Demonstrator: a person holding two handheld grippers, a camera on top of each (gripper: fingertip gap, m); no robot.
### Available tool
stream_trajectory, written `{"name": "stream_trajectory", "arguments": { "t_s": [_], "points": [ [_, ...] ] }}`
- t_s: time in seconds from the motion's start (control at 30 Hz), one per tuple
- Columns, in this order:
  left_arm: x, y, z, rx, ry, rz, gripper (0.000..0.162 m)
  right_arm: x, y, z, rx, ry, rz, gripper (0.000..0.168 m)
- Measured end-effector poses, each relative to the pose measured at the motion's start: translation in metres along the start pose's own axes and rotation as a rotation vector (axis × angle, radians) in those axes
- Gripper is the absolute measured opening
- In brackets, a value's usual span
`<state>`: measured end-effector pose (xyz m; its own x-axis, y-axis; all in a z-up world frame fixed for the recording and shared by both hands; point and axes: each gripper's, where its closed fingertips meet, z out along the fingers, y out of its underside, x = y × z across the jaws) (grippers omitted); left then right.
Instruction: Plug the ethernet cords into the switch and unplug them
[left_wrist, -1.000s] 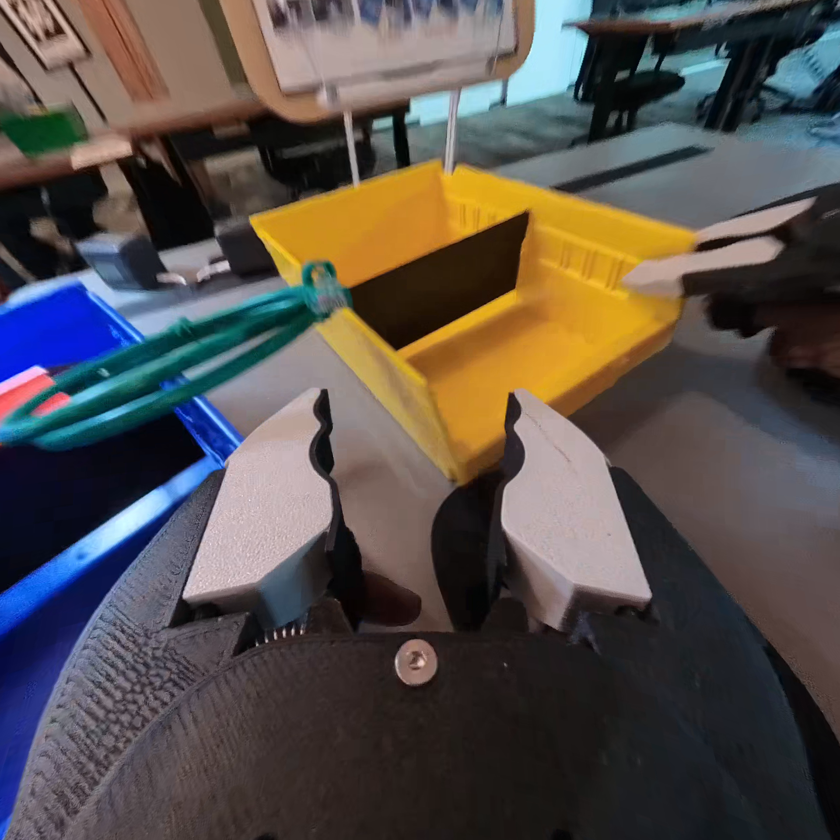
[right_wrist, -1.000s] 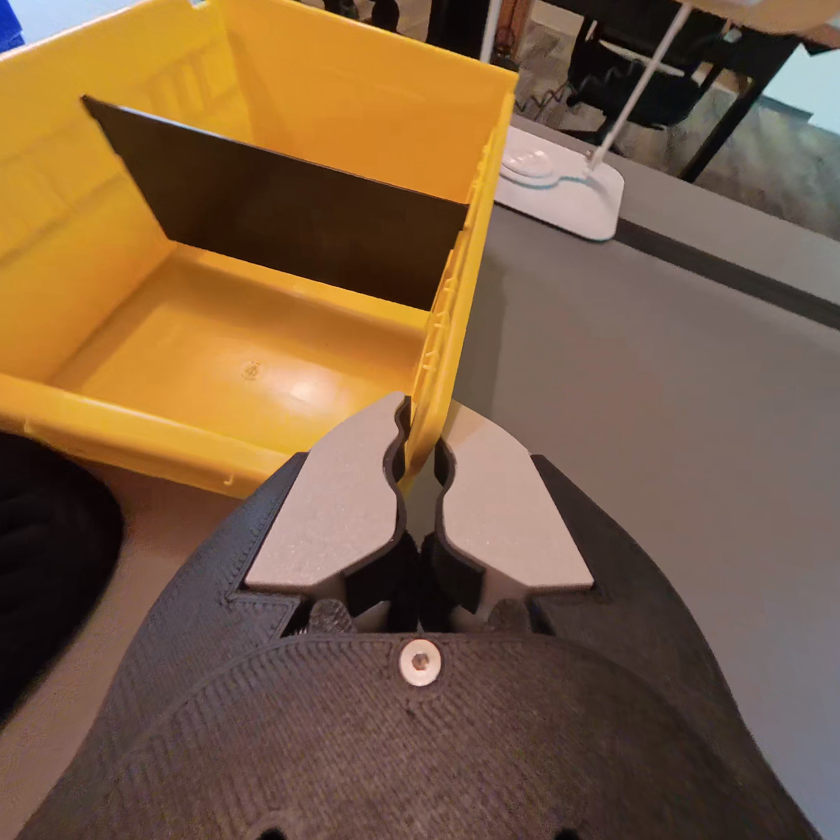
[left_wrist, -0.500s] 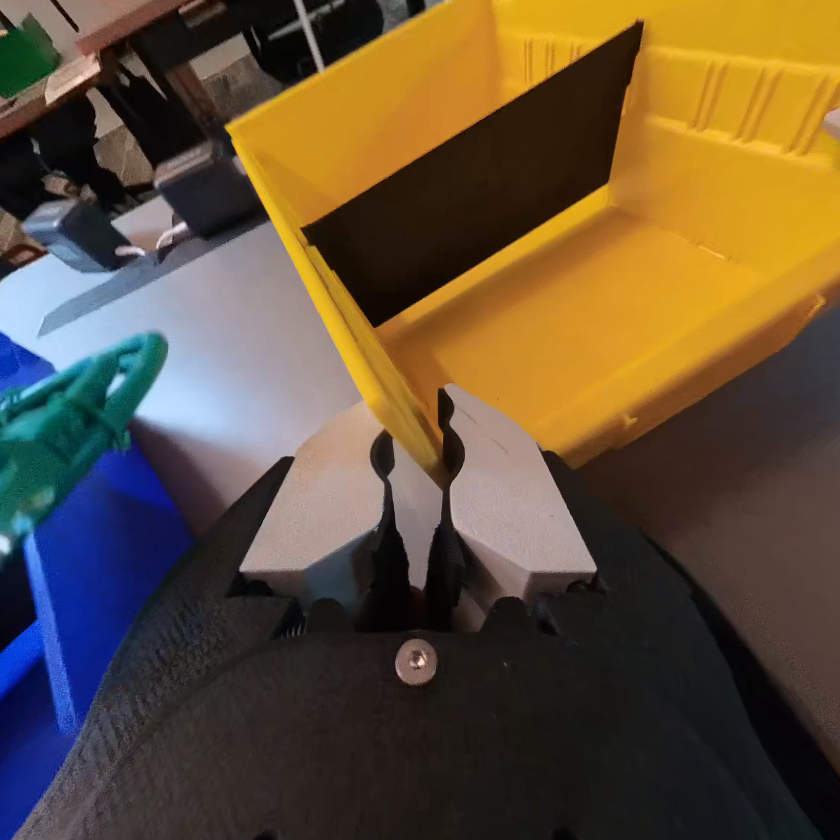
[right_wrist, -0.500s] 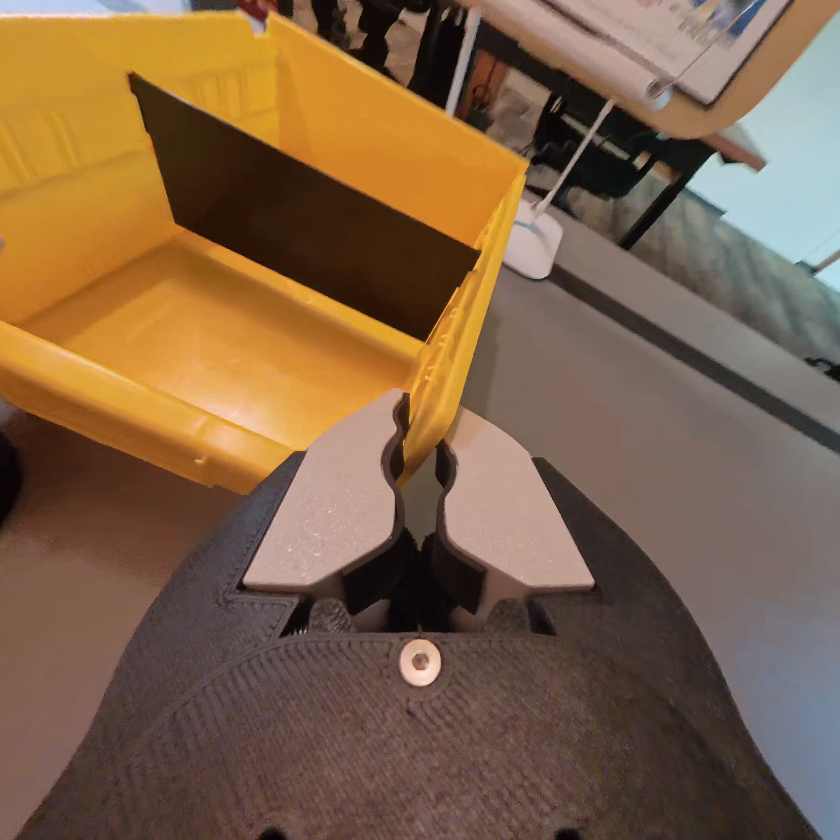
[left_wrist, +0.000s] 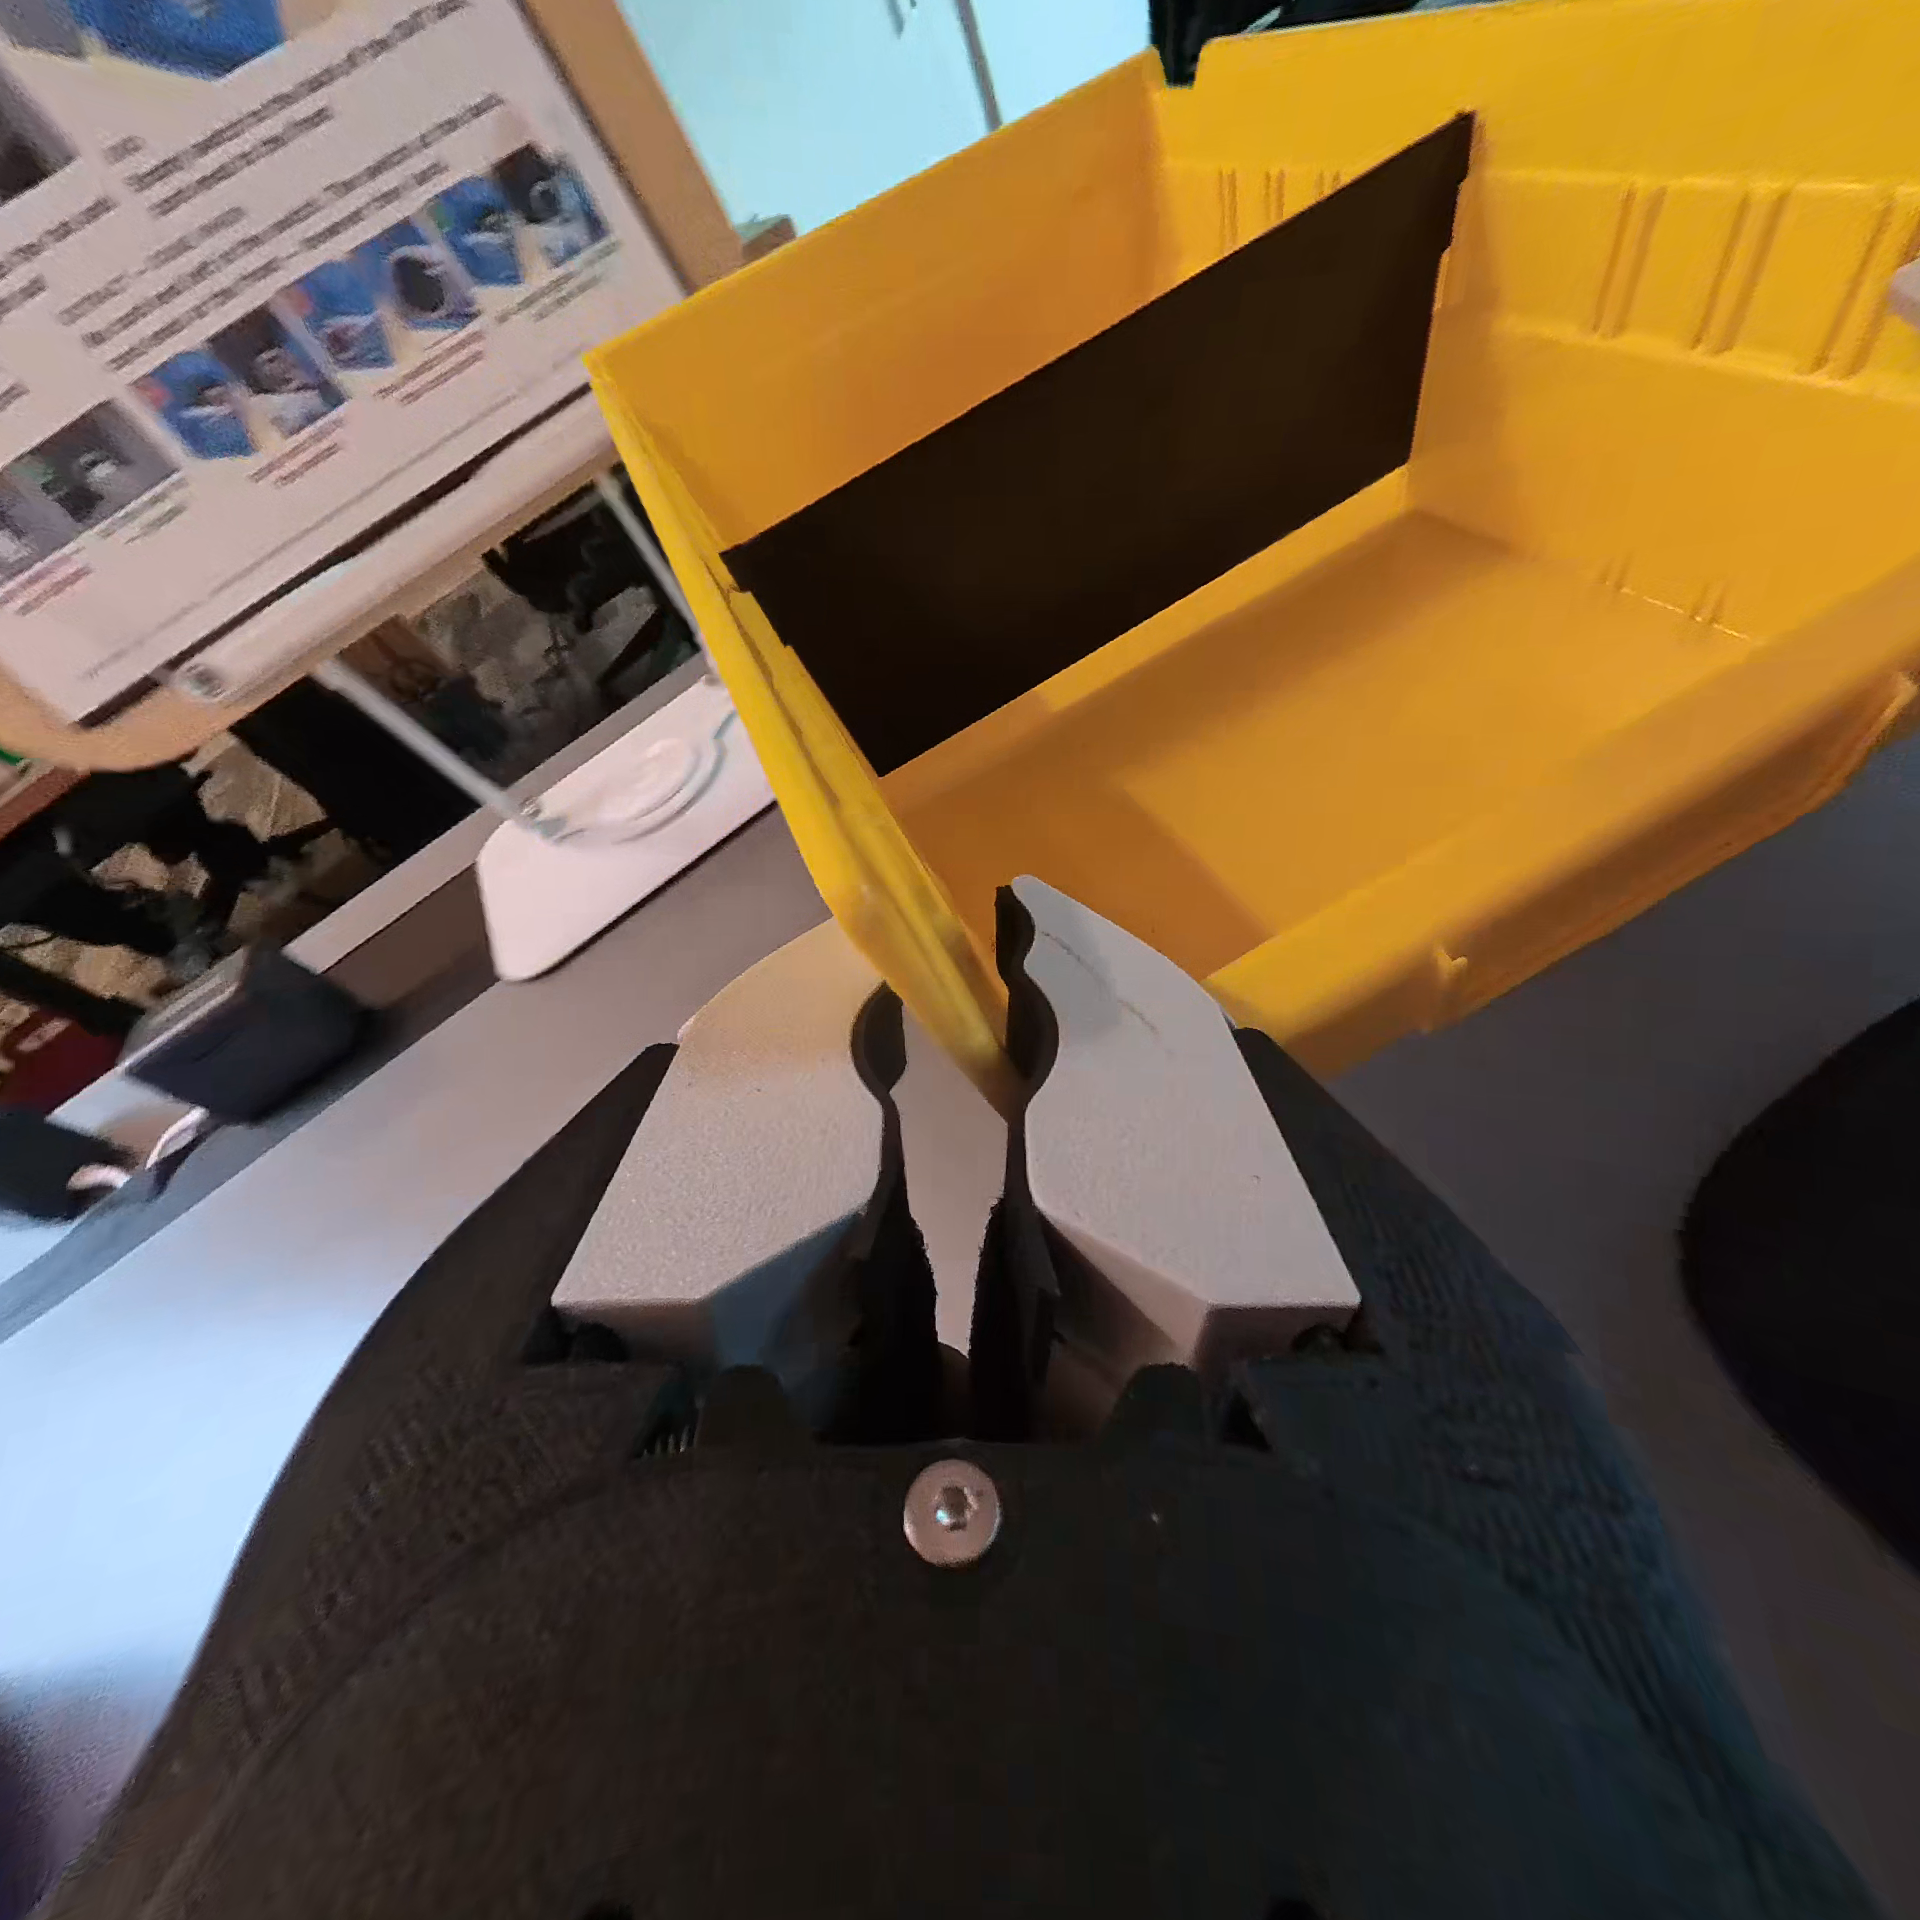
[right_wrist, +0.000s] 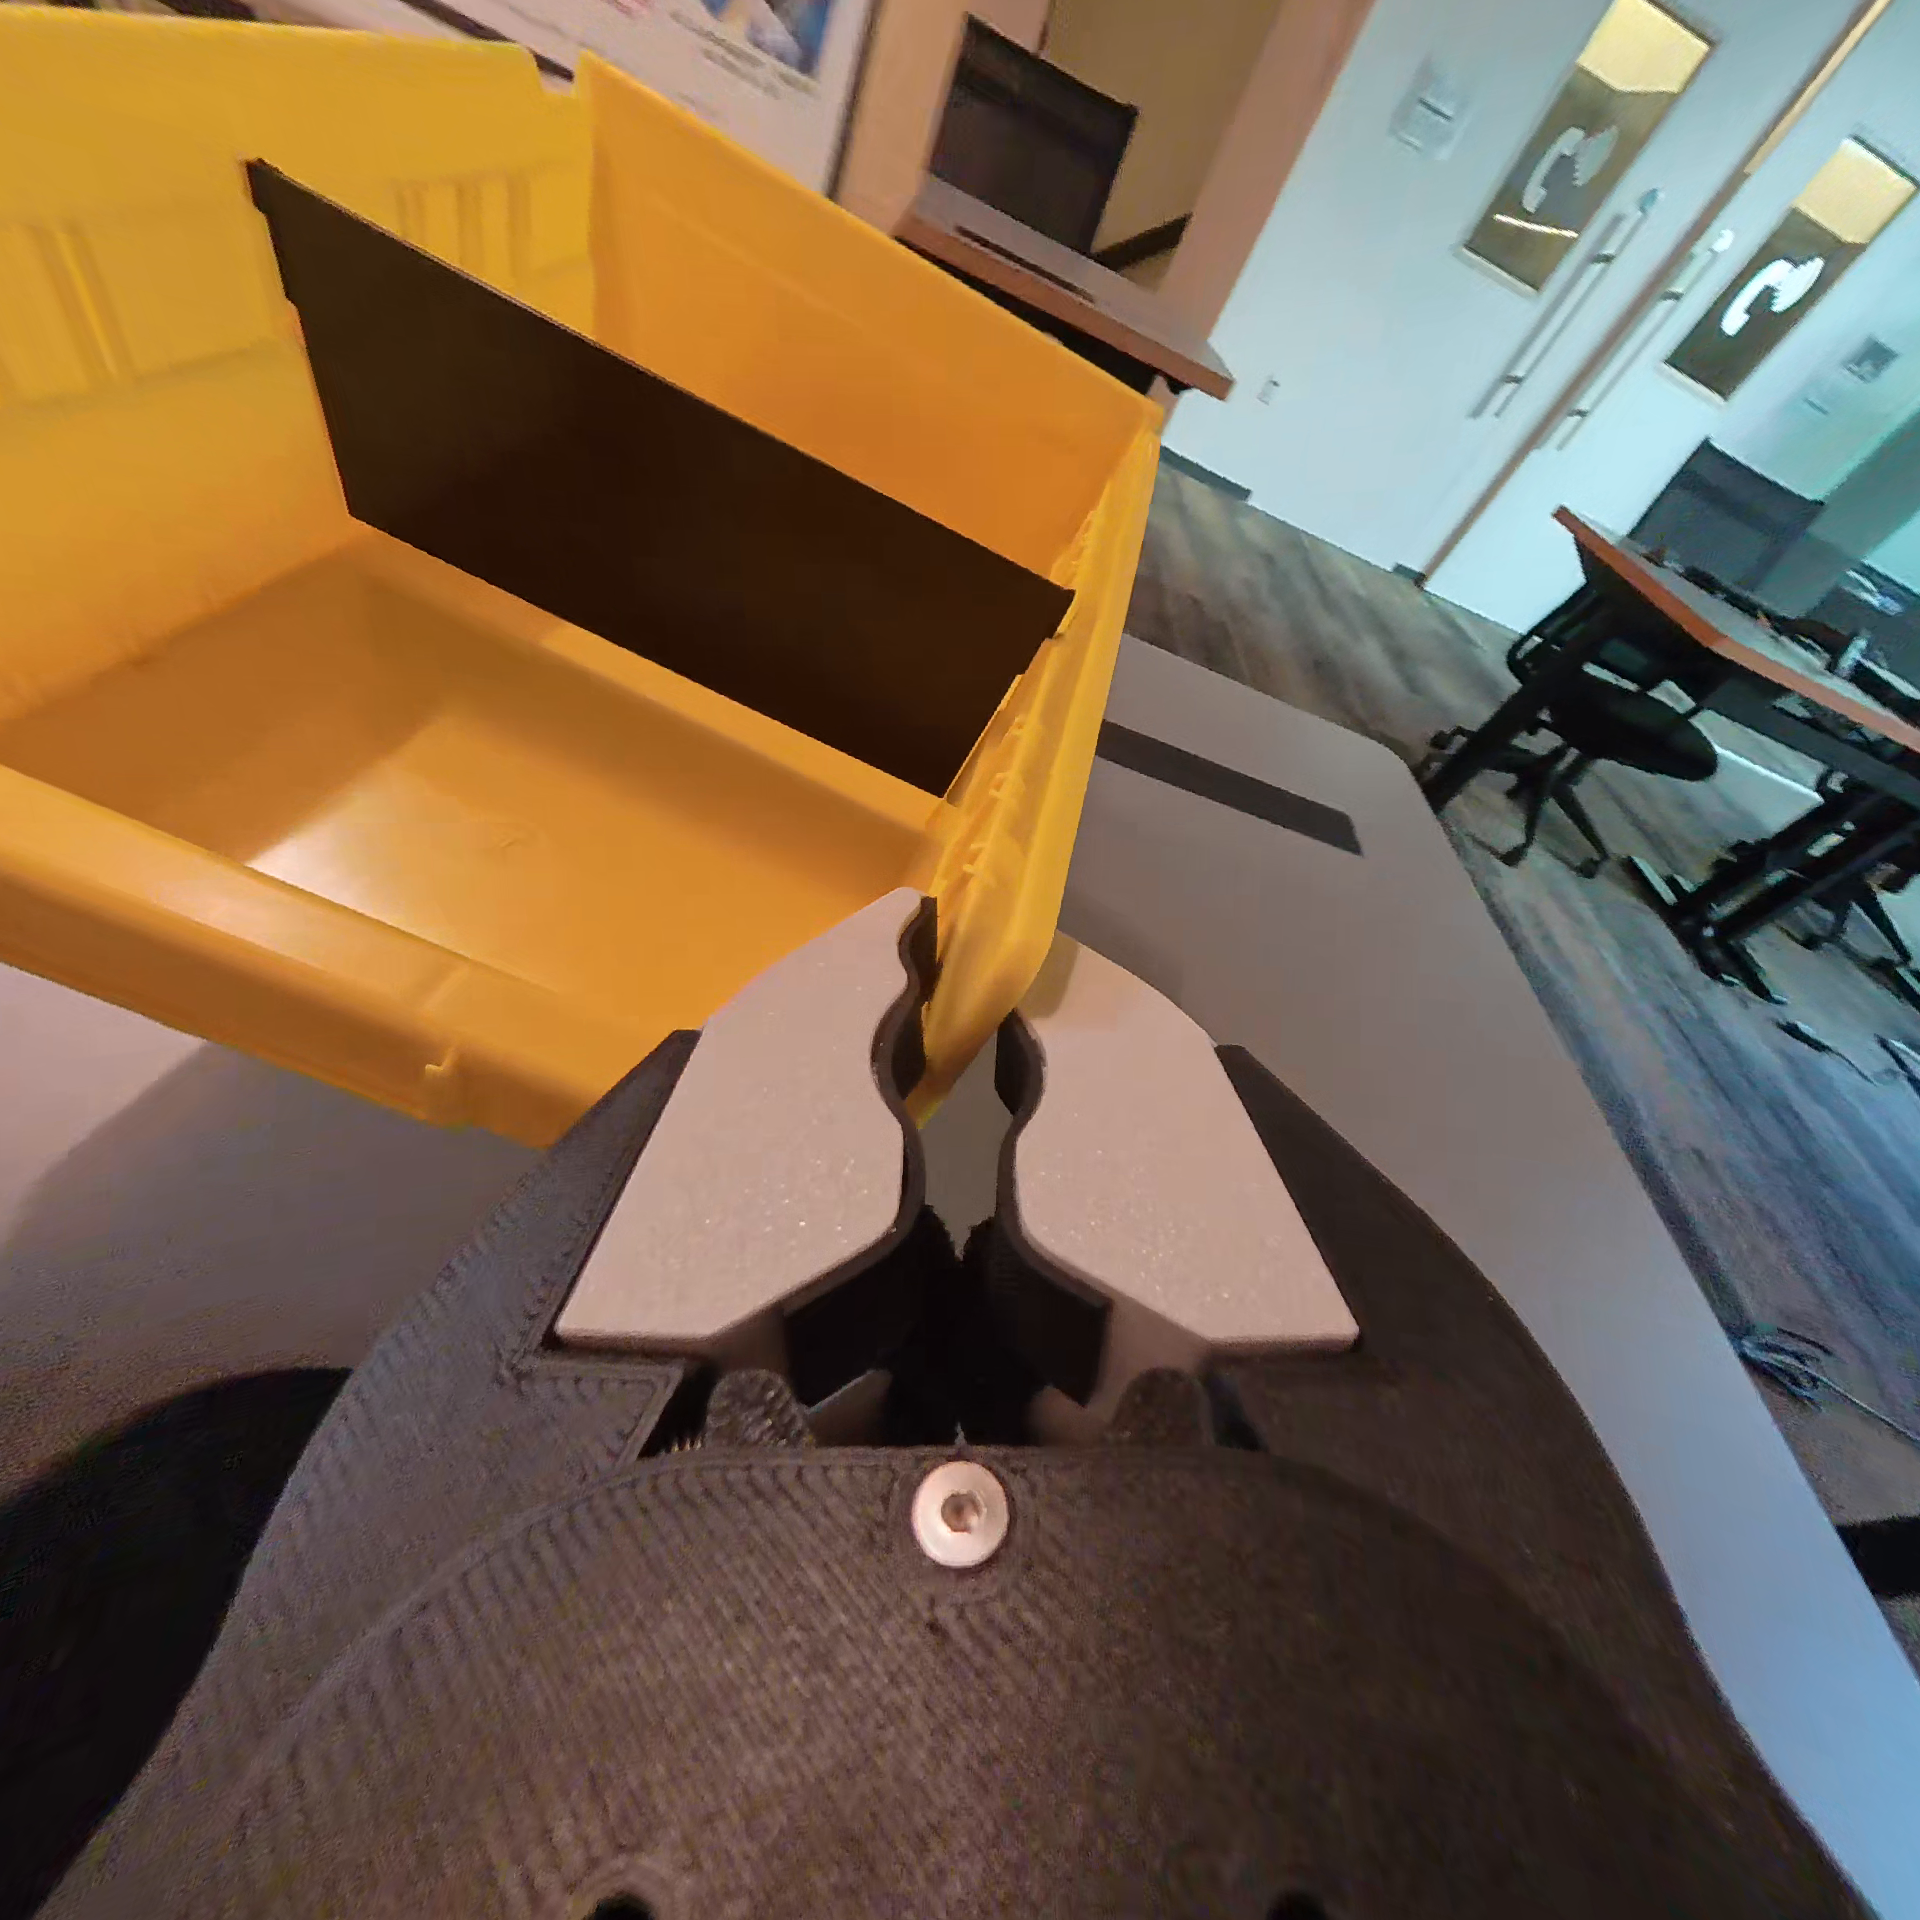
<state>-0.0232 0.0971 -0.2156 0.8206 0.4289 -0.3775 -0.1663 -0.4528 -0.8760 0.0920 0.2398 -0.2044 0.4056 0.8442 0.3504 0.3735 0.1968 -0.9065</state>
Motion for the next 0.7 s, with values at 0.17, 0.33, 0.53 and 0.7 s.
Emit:
{"name": "stream_trajectory", "arguments": {
  "t_s": [0.17, 0.33, 0.53, 0.7],
  "points": [
    [0.048, -0.019, 0.033, 0.018, 0.062, 0.043, 0.014, 0.048, 0.04, -0.003, -0.042, 0.061, 0.03, 0.009],
    [0.078, -0.034, 0.052, 0.03, 0.094, 0.085, 0.014, 0.076, 0.07, -0.007, -0.085, 0.089, 0.088, 0.009],
    [0.104, -0.033, 0.063, 0.021, 0.151, 0.075, 0.015, 0.096, 0.089, -0.012, -0.106, 0.126, 0.116, 0.009],
    [0.116, -0.033, 0.067, 0.023, 0.175, 0.063, 0.015, 0.104, 0.096, -0.016, -0.123, 0.149, 0.105, 0.009]
  ]
}}
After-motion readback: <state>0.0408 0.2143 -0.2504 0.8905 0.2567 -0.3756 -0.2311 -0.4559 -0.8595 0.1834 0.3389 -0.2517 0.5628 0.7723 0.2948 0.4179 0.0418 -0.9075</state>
